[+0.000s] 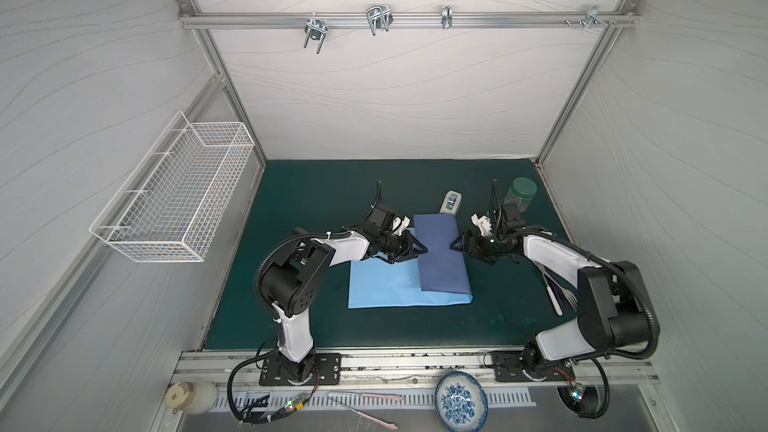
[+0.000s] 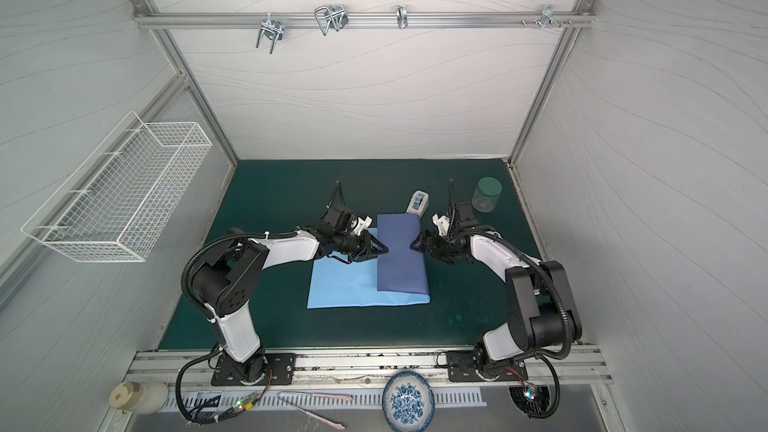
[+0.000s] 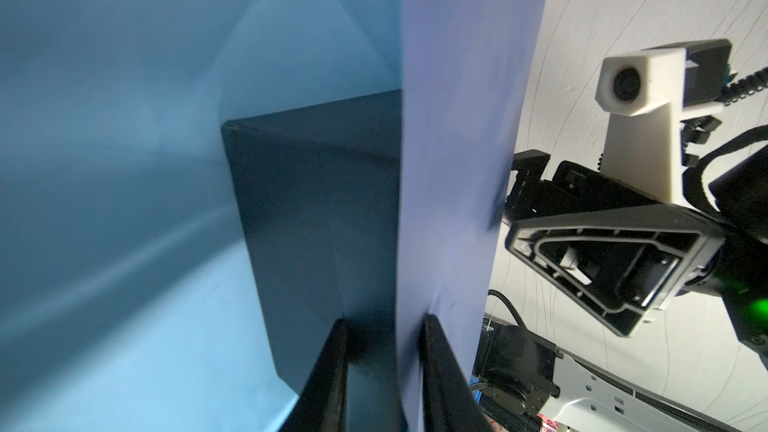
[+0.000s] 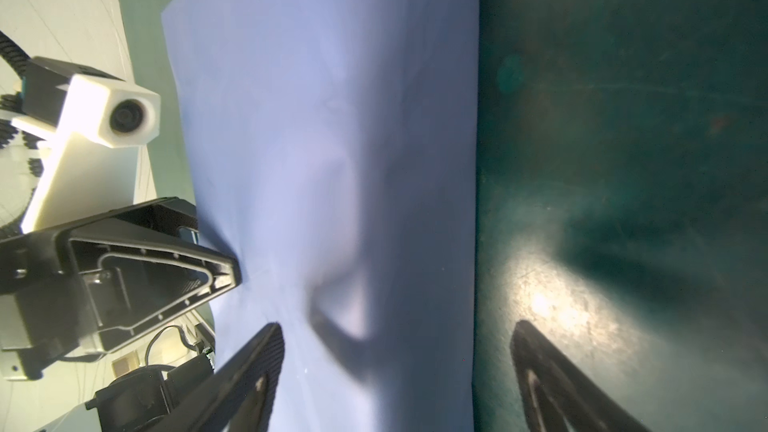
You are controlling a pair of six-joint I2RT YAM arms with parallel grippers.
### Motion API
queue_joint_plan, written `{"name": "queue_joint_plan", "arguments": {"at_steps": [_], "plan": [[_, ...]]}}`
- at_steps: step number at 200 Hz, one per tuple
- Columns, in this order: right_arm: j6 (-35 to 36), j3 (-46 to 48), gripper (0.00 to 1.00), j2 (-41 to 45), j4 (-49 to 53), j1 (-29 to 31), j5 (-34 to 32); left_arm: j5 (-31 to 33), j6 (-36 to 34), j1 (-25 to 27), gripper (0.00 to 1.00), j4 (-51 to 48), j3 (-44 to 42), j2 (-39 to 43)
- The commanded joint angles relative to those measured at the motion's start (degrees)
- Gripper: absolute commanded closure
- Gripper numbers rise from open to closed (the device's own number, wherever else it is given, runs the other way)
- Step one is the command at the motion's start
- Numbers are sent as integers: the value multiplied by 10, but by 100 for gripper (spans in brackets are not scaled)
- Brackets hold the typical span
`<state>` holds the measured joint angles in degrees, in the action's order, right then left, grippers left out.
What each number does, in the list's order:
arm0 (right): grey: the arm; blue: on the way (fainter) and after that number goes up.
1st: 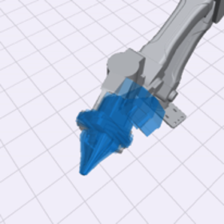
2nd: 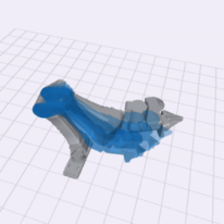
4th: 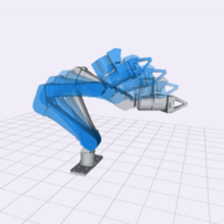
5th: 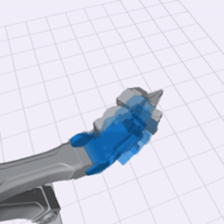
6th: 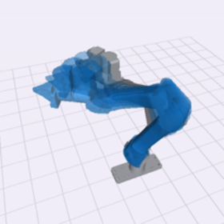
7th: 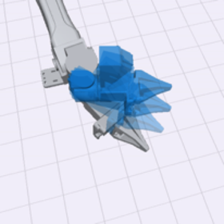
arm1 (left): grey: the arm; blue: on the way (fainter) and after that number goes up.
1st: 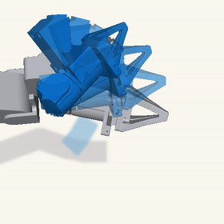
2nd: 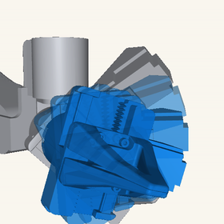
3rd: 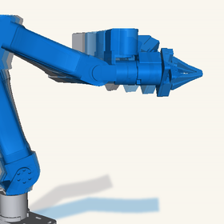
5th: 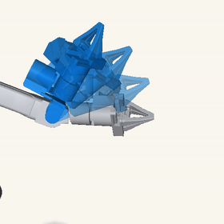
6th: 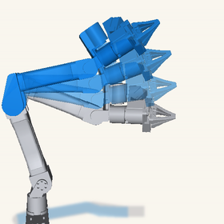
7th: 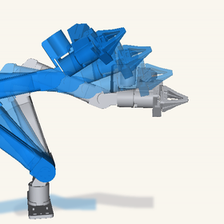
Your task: Wrap the gift box in paper
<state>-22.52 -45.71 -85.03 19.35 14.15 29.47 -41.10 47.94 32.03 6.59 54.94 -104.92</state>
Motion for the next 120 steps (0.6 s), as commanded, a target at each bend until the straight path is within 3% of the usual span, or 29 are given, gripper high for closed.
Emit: {"name": "queue_joint_plan", "arguments": {"at_steps": [1,44,88,120], "plan": [[-5,17,16,-19,-20,-3,8,42,-10,9,77,-68,-23,-35],[-13,43,22,-34,-43,-6,-3,41,-8,9,74,-72,-15,-32],[-17,63,23,-21,-45,-6,-22,43,-12,-2,39,-104,23,10],[-20,65,24,-20,-48,-6,-23,73,-39,-37,26,-148,8,92]]}}
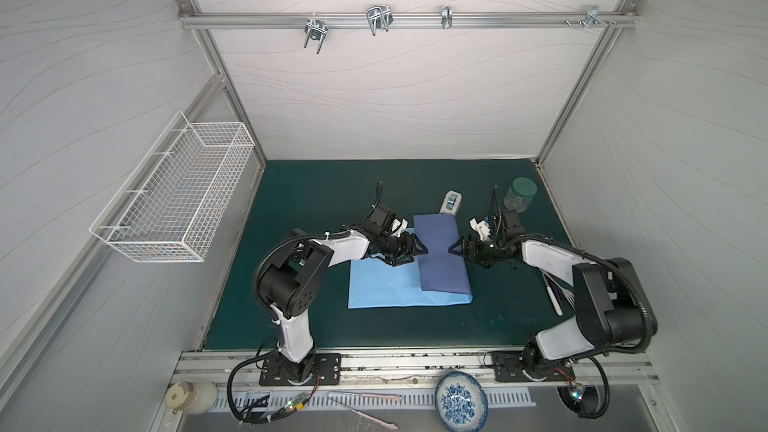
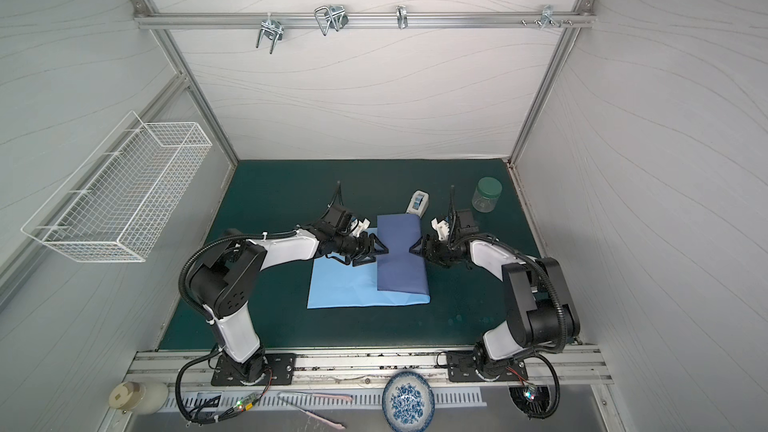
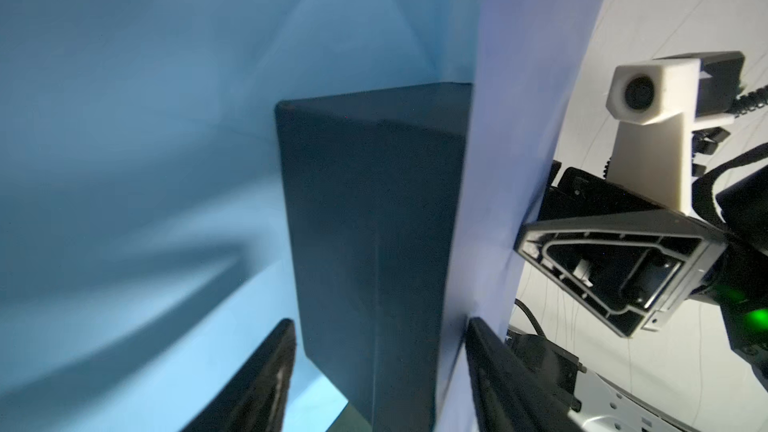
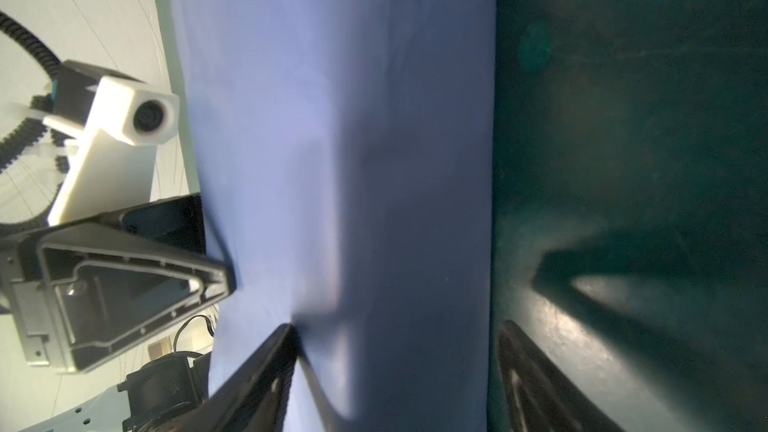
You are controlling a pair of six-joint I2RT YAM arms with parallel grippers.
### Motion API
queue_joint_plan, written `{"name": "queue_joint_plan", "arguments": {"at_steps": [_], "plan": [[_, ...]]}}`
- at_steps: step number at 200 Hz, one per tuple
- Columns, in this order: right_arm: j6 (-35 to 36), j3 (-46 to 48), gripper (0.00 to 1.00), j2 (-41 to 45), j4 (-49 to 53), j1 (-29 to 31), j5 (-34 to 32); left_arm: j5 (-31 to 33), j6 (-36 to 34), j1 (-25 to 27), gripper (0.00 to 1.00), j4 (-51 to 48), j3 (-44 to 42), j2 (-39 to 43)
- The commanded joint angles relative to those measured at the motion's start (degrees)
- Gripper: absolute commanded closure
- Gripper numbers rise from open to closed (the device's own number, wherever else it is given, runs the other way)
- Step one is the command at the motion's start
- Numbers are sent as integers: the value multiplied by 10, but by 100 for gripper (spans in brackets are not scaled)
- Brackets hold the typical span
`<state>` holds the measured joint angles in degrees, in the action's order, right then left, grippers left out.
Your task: Wrap the gift box in paper
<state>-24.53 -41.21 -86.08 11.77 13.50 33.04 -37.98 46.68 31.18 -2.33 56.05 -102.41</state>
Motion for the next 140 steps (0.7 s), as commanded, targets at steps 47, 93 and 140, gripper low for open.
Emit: {"name": "queue_joint_plan", "arguments": {"at_steps": [47,93,140], "plan": [[0,19,26,-12,29,0,-59,130,-63,-148,22,-118,-130,181],[1,19,27,-11,28,0,-58,160,-118,-202,23,-144,-69,114],[2,14,27,-10,33,0,-55,224,-150,-203,23,-193,-24,86]]}}
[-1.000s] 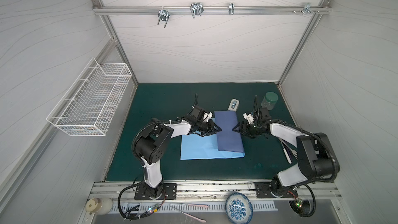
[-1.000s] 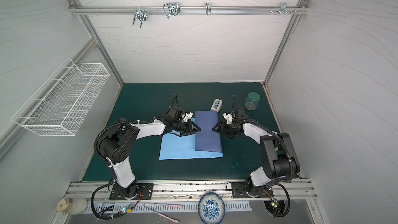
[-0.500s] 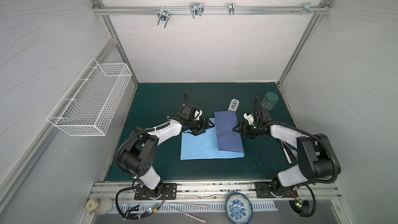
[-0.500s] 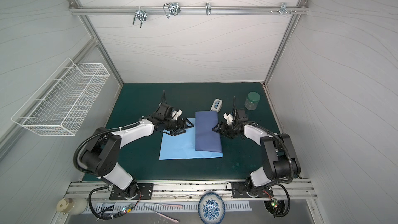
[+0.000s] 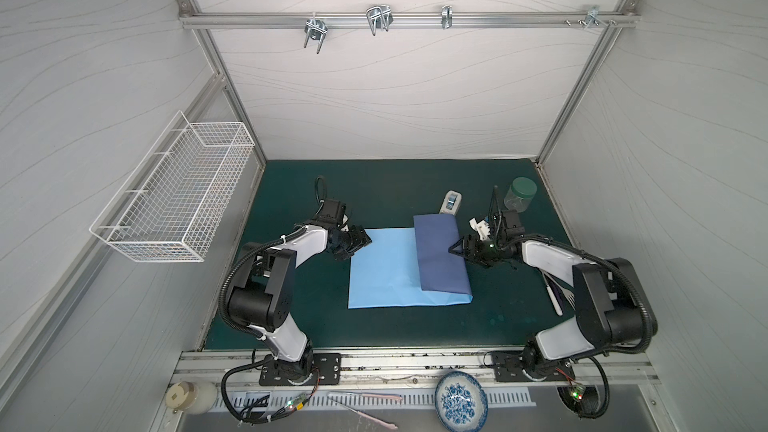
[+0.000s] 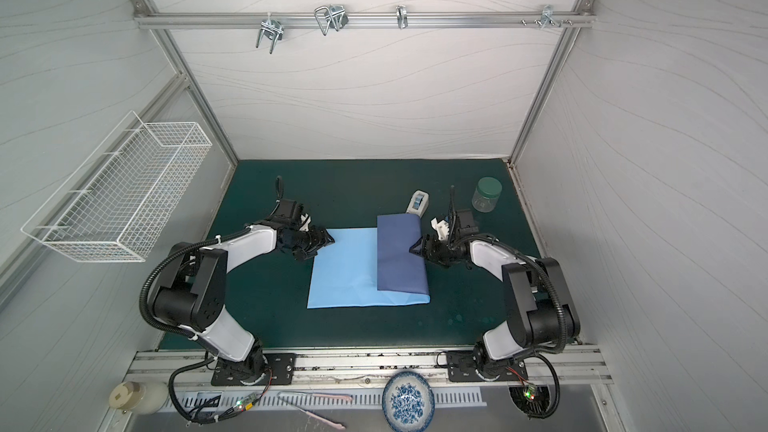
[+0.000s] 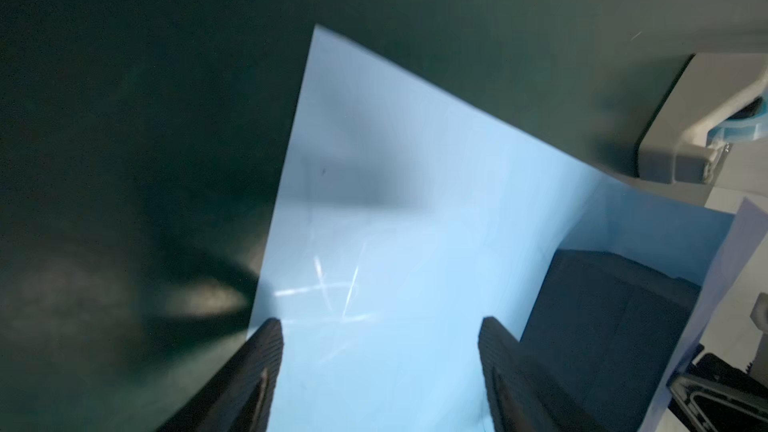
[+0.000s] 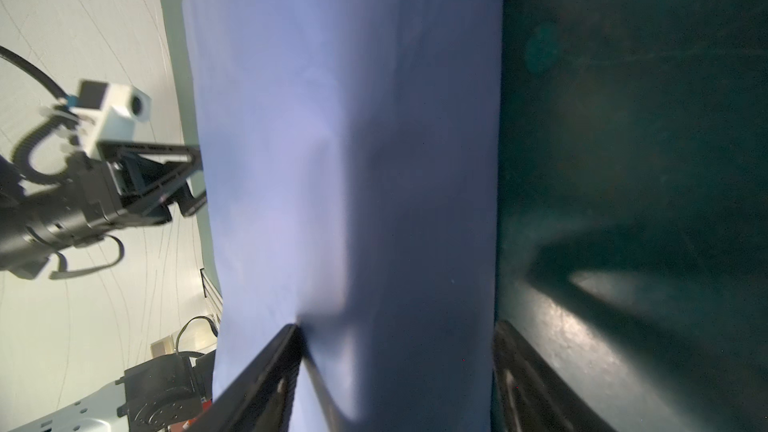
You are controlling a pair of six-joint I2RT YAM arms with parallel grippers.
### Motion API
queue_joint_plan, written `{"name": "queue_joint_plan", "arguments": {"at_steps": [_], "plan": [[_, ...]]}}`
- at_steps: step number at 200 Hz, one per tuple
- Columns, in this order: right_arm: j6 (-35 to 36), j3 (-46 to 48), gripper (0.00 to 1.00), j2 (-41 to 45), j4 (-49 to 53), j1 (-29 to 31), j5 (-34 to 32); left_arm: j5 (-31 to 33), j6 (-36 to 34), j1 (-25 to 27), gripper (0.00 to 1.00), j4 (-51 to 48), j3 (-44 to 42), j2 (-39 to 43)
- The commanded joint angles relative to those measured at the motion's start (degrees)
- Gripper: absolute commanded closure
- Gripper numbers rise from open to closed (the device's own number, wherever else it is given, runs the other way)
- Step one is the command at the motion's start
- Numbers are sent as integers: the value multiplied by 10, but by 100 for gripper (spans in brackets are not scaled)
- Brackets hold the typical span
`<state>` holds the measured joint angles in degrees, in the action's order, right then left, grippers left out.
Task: Wrap the gift box in paper
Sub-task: 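Release the paper with the left gripper and draw it back toward the robot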
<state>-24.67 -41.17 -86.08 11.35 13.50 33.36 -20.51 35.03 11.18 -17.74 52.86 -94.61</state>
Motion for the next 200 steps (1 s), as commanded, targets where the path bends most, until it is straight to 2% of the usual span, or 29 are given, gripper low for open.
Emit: {"name": "queue_joint_plan", "arguments": {"at_steps": [1,24,45,77,116,129,140,167,200], "plan": [[3,13,27,-10,37,0,-58,50,-33,-3,23,-39,5,10],[3,13,28,-11,37,0,-58,54,-4,1,24,-39,-85,98],[1,13,28,-14,33,0,-53,86,34,18,24,-73,-156,192],[2,14,28,-10,33,0,-53,98,74,65,27,-121,-210,277],[1,14,28,-9,31,0,-52,22,96,87,30,-84,-259,278],[-1,13,28,-8,31,0,-51,20,101,95,31,-71,-269,271],[-1,14,29,-7,31,0,-51,17,97,97,32,-63,-273,256],[0,14,29,-3,32,0,-53,-44,96,100,39,1,-282,210],[-1,15,29,-5,31,0,-53,-54,91,104,42,31,-274,211]]}}
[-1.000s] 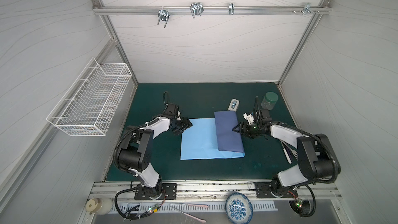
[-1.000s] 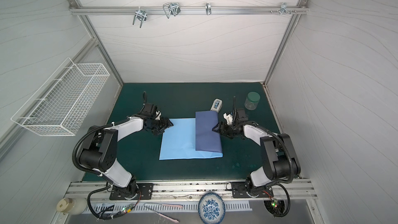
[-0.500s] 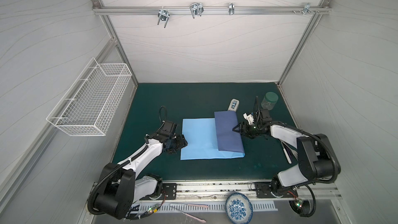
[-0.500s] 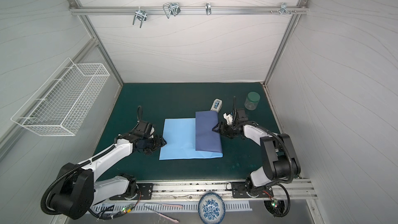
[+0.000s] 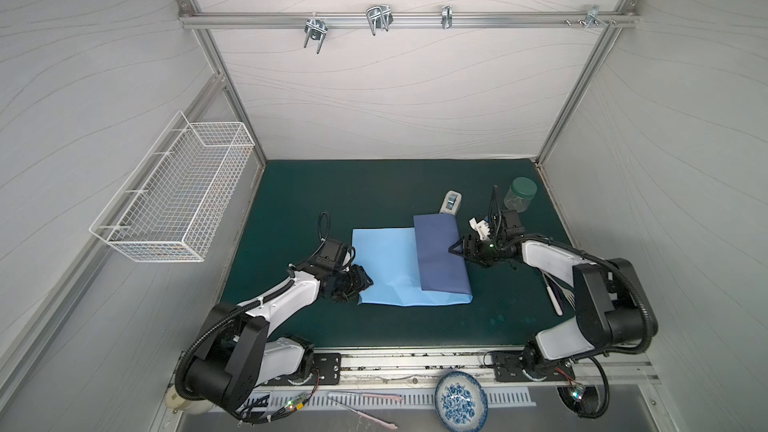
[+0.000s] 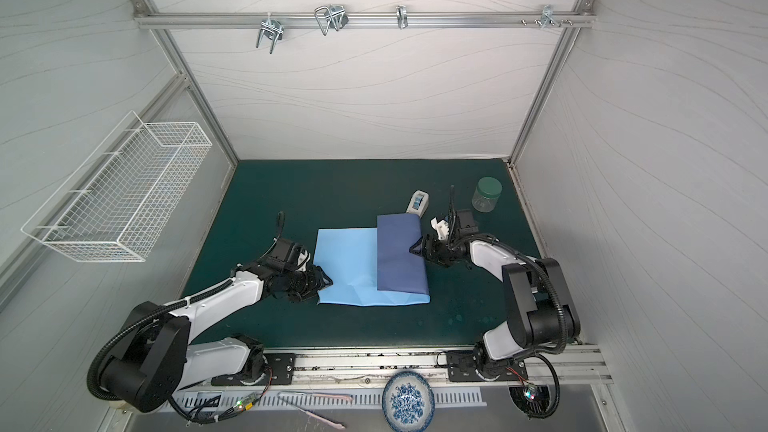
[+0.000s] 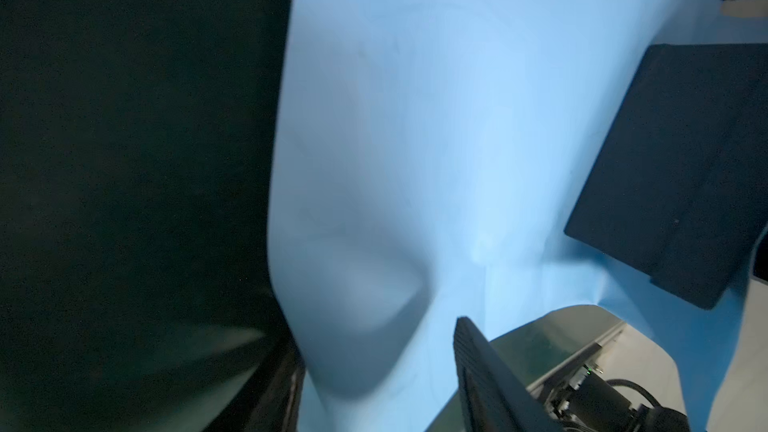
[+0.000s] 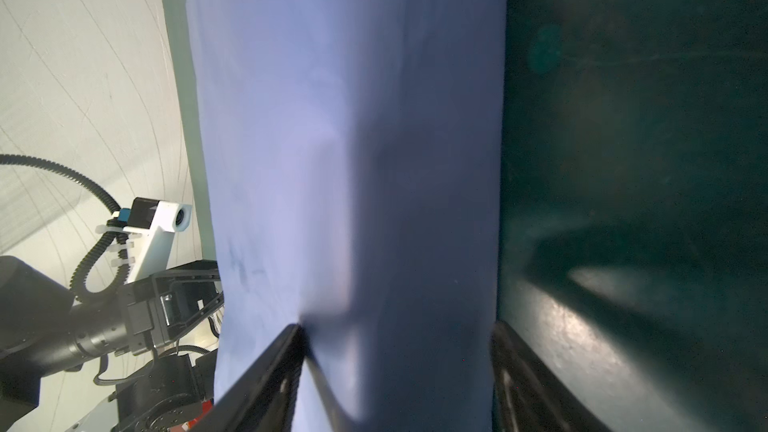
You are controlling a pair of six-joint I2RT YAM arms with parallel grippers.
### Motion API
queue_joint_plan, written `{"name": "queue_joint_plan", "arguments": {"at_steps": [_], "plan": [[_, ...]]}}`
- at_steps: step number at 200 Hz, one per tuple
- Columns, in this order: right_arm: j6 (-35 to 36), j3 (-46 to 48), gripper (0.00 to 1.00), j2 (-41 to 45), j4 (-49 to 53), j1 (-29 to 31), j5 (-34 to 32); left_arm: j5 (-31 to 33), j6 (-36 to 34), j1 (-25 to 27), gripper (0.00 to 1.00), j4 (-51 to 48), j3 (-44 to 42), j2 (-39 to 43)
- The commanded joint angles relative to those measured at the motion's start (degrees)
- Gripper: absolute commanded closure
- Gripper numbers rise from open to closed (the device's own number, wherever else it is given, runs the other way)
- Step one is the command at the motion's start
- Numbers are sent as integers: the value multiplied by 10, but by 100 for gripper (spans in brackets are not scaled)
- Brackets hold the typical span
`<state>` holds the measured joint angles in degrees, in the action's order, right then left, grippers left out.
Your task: Wrap the gift box in paper
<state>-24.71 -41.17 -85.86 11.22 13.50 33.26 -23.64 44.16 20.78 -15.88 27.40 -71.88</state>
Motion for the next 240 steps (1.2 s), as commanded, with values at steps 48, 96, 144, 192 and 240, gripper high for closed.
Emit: {"name": "queue_joint_plan", "arguments": {"at_steps": [48,96,144,192,240], "plan": [[-1,13,30,-7,31,0,-52,-46,-4,1,35,78,-9,27],[-1,14,30,-7,31,0,-51,-92,-21,-33,32,176,-16,30],[-2,14,31,-8,28,0,-50,-117,-29,-72,32,247,-28,18],[-2,14,32,-8,28,0,-50,-103,-86,-84,32,188,10,-2],[-2,15,33,-9,27,0,-49,-70,-47,-88,49,143,11,-42]]}}
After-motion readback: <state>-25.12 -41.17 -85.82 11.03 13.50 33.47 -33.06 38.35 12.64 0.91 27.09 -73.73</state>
